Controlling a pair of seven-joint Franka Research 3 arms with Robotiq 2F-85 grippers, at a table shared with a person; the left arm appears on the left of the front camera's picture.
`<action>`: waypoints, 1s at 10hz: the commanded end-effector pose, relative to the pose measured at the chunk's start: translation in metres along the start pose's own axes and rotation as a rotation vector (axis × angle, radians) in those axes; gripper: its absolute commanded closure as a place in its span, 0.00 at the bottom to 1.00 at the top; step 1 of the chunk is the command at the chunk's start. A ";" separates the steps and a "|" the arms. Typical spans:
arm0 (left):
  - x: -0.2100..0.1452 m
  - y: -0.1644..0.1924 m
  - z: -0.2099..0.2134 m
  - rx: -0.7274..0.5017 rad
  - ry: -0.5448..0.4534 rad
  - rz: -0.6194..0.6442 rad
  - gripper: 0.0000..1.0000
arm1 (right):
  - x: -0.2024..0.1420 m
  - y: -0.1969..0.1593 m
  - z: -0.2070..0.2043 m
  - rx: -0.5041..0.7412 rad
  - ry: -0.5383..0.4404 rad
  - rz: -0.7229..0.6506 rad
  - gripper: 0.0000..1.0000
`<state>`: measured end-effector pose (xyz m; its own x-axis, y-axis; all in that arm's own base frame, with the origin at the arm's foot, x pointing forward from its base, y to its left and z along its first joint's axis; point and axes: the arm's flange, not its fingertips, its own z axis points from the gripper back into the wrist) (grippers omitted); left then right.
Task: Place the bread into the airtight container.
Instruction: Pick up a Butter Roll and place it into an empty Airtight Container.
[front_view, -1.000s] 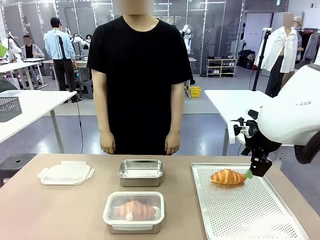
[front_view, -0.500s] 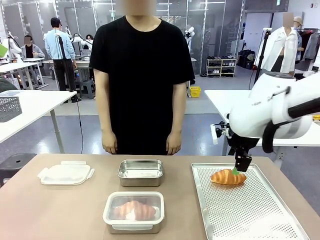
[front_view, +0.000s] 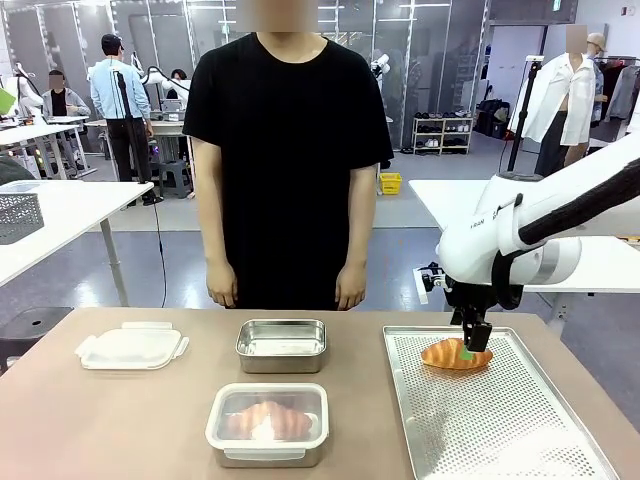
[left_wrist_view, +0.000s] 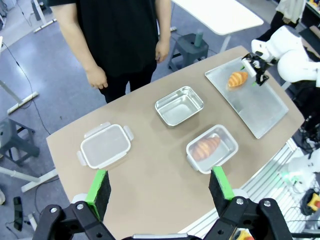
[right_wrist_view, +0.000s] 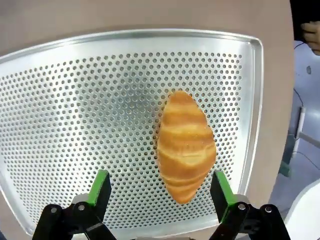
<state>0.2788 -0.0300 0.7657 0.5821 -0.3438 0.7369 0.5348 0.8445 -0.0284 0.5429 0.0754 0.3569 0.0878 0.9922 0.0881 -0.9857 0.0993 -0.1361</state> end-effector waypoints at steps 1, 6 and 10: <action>0.001 0.000 0.001 -0.004 0.002 -0.009 0.00 | -0.007 -0.023 -0.012 0.020 0.013 0.041 0.00; 0.001 0.000 0.001 -0.004 0.002 -0.009 0.00 | -0.007 -0.041 -0.038 0.088 0.019 0.015 0.00; 0.001 0.000 0.001 -0.004 0.002 -0.009 0.00 | -0.013 -0.051 -0.059 0.119 0.023 0.001 0.00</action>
<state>0.2788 -0.0300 0.7657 0.5821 -0.3438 0.7369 0.5348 0.8445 -0.0284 0.5914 0.0596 0.3059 0.0933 0.9926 0.0778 -0.9947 0.0962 -0.0351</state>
